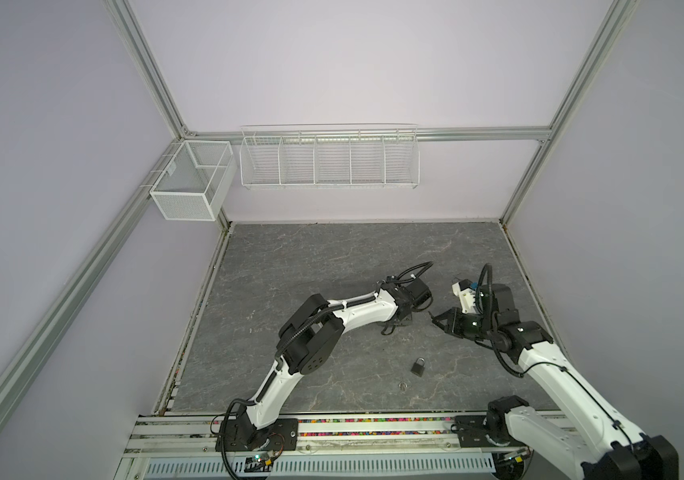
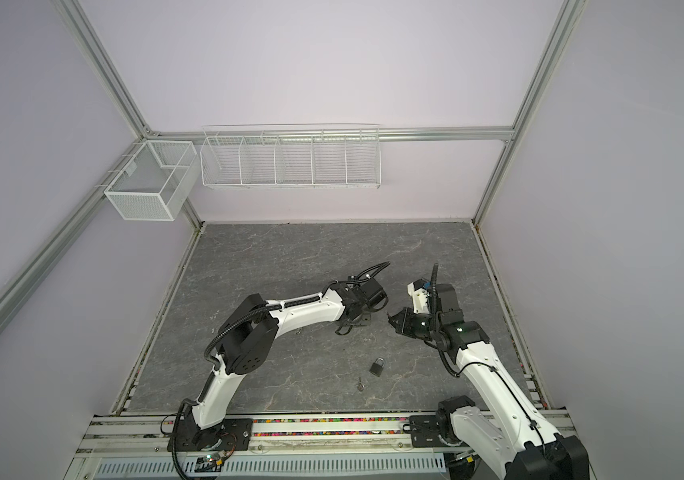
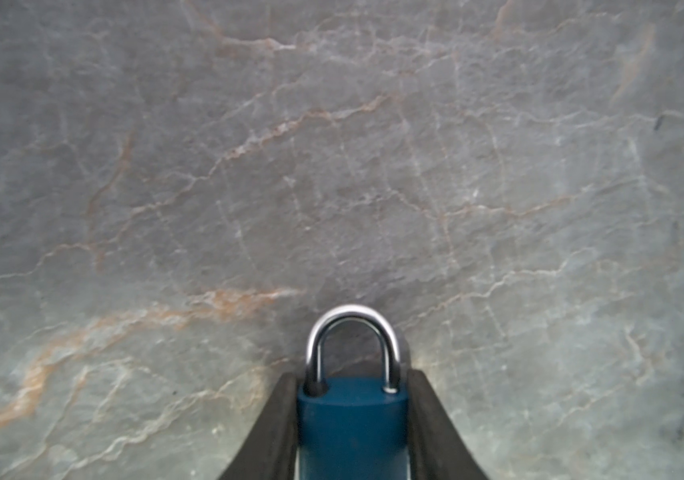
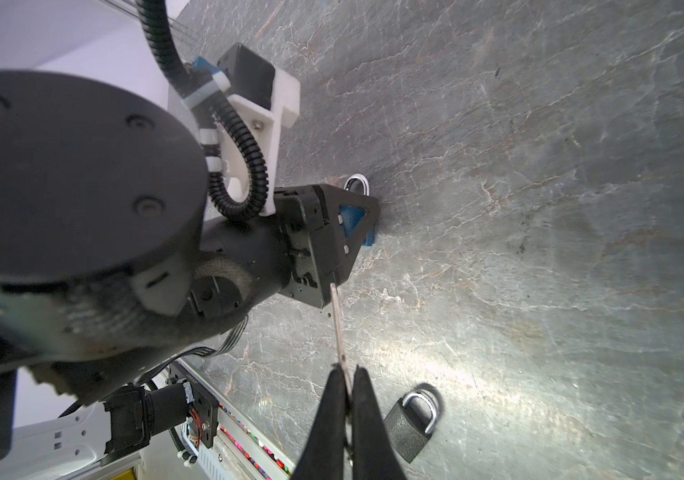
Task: Unlock with the key
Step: 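Lift the teal padlock off the table with the left gripper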
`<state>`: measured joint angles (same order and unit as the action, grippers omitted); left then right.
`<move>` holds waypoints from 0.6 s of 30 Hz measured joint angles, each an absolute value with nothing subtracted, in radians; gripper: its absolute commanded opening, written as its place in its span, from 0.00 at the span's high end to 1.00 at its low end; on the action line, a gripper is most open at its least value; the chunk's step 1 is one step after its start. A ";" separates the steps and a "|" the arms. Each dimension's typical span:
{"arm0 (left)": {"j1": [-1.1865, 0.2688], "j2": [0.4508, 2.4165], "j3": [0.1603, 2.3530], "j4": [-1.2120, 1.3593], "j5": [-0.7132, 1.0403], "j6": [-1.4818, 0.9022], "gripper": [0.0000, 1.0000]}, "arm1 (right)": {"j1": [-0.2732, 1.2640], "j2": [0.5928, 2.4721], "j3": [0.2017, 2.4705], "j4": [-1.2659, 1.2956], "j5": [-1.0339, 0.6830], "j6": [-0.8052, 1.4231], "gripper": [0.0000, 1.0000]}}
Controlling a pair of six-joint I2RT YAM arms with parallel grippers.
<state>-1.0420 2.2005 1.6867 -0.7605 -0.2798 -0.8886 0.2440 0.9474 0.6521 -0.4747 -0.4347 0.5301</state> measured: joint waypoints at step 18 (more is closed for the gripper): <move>-1.028 1.708 1.330 -0.603 -0.319 -1.059 0.98 | 0.451 0.967 0.748 -0.558 -0.330 0.501 0.94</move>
